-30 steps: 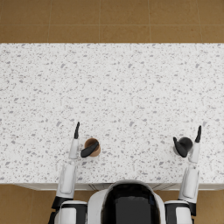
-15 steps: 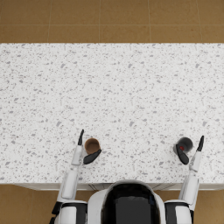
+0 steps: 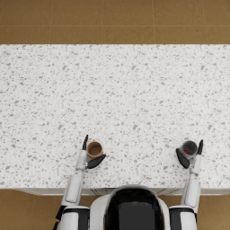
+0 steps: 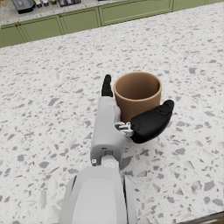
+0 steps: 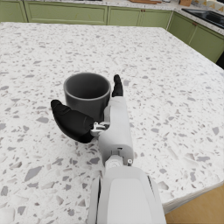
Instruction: Pick up two cups and pour the berry on the right into the cup on the left
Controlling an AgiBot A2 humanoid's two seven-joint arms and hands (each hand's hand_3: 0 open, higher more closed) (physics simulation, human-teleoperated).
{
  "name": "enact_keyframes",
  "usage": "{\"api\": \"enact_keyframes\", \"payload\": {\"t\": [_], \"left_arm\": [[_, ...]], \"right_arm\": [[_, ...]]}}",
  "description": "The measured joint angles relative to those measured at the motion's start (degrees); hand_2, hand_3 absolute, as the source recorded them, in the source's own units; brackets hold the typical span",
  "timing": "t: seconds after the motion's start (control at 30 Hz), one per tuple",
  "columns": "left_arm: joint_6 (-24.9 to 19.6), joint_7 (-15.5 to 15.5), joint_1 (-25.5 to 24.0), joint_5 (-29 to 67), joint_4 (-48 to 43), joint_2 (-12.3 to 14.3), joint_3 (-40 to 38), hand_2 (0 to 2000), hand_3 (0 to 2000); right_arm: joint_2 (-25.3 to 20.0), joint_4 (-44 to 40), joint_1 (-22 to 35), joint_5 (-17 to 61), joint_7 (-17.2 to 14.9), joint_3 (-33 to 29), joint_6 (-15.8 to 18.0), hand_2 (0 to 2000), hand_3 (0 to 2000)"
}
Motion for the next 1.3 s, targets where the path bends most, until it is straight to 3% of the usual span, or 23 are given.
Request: {"api": "enact_keyframes", "payload": {"t": [0.3,0.33,0.37,0.43,0.57,0.87,1.03,1.3], "left_arm": [[-0.3,0.0,0.7,0.0,2.2,1.4,0.0,0,0],[-0.2,0.0,0.8,0.0,2.3,1.5,0.0,1361,327],[-1.5,0.0,1.0,0.0,2.5,1.6,-0.1,2000,653],[-3.4,0.1,1.3,0.0,2.7,1.9,-0.3,2000,1280],[-3.5,0.1,0.9,0.0,-0.5,2.2,0.3,2000,1280],[-1.8,-0.1,4.3,0.0,-5.5,4.9,4.2,2000,1280],[-1.4,-0.2,6.3,7.7,-7.6,6.7,7.2,2000,1280],[-1.4,-0.1,7.5,9.8,-8.9,8.2,9.3,2000,1280]], "right_arm": [[0.1,-4.4,2.4,0.0,0.2,1.0,0.5,0,0],[0.1,-4.5,2.5,0.0,0.2,1.0,0.5,1361,327],[0.2,-4.6,2.7,0.0,0.2,0.9,2.1,2000,653],[0.3,-4.6,2.9,0.1,0.2,0.8,4.9,2000,1280],[-0.1,-2.2,2.2,0.0,0.0,1.7,8.2,2000,1280],[0.4,11.5,4.8,0.0,0.2,9.9,8.2,2000,1280],[1.3,15.9,10.6,9.1,0.5,15.4,7.6,2000,1280],[-0.3,19.9,17.8,23.7,0.6,21.4,7.3,2000,1280]]}}
